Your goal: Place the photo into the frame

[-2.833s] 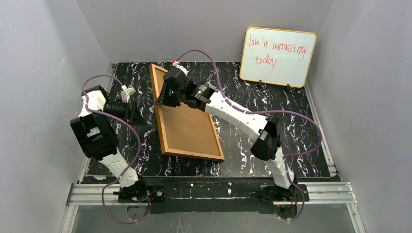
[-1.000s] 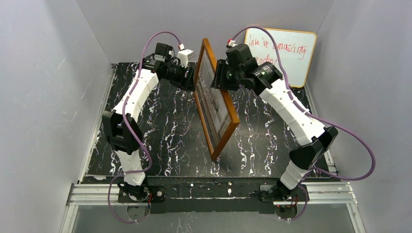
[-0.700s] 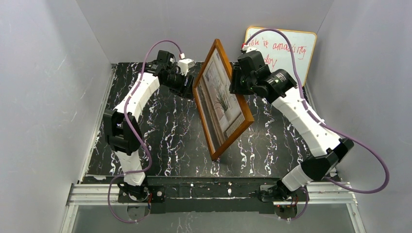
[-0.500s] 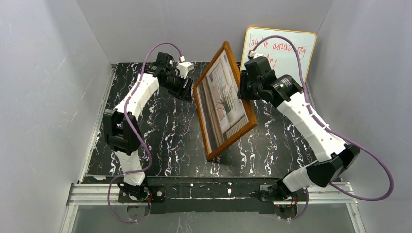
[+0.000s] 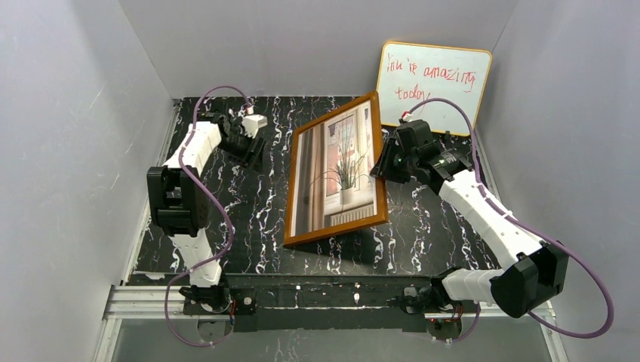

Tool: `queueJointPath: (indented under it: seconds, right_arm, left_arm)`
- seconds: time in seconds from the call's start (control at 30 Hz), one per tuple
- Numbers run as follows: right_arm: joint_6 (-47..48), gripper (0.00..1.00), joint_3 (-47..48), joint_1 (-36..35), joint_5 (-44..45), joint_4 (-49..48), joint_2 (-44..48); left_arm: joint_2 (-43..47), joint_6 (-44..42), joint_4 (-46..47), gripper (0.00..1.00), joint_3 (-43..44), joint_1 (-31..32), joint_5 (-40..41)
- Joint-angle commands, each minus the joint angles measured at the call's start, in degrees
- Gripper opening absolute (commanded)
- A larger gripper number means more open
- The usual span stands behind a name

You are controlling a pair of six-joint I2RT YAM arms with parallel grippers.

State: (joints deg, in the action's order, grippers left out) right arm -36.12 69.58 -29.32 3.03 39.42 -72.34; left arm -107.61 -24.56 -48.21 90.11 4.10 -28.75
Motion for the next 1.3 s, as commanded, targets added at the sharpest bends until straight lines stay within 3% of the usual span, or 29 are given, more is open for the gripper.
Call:
queueJointPath:
  seconds: [0.0, 0.37, 0.57, 0.83, 1.0, 1.27]
  right_arm:
    - [-1.34, 0.32, -4.82, 0.14, -8.26, -11.81, 1.31]
    - [-3.71, 0.32, -15.19, 0.29, -15.13, -30.35, -4.74]
    - [-6.14, 0.32, -15.16, 0.23, -19.03, -36.24, -13.28]
    - [-10.18, 0.33, -17.97, 0.14, -16.56, -43.93, -19.7]
    - [-9.1, 0.4, -18.31, -0.21, -17.23, -47.05, -23.74]
    - [-4.1, 0.6, -17.76, -0.3, -18.84, -45.37, -25.32]
  left_arm:
    - [-0.13, -6.11, -1.54, 0.59, -4.01, -1.99, 2.59]
    - [1.5, -9.83, 0.8, 0.61, -11.69, -7.66, 6.73]
    - [0.77, -13.83, 0.28, 0.63, -14.27, -11.47, 6.08]
    - [2.01, -14.33, 0.26, 0.71, -15.87, -14.2, 2.85]
    - [3.42, -14.18, 0.99, 0.74, -18.35, -14.2, 1.57]
    - [3.6, -16.13, -0.82, 0.73, -18.51, -15.91, 0.27]
